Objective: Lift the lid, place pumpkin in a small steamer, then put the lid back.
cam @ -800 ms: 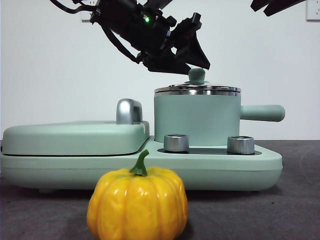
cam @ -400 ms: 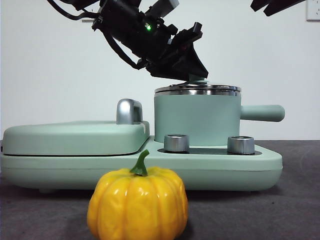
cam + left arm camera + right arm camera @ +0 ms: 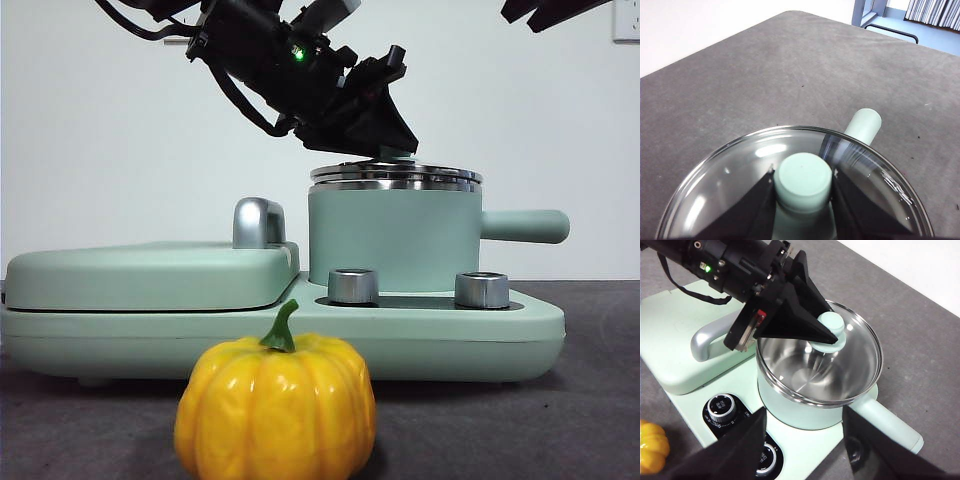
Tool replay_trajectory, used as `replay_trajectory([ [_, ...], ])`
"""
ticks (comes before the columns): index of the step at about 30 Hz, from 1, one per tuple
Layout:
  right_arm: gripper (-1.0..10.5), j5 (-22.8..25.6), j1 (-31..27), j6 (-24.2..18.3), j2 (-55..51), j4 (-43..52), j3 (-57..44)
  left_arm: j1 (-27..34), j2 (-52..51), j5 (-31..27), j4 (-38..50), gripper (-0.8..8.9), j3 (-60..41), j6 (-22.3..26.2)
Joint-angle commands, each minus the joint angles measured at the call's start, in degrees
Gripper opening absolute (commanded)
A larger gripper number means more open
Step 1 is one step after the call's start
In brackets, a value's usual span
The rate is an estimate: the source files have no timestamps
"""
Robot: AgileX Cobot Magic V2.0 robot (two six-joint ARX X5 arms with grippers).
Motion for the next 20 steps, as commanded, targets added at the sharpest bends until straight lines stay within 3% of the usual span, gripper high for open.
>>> replay_trajectory([
  [1,2.4,0.20,0.28,0.74,0.17,0.57,0.87,-0.66,-1.97,0.11,2.62,0.07,1.42,0.42],
  [11,2.4,0.17,0.28,0.74,0.17,0.57,0.87,-0.02,-10.93,-2.95,-0.96,0.08,1.42,0.20],
  [20,2.4,-0.24,0.31,0.77,0.17,0.57,0.87,4.55,-21.94,-4.02,-21.22,0.10,1.42,-0.11],
])
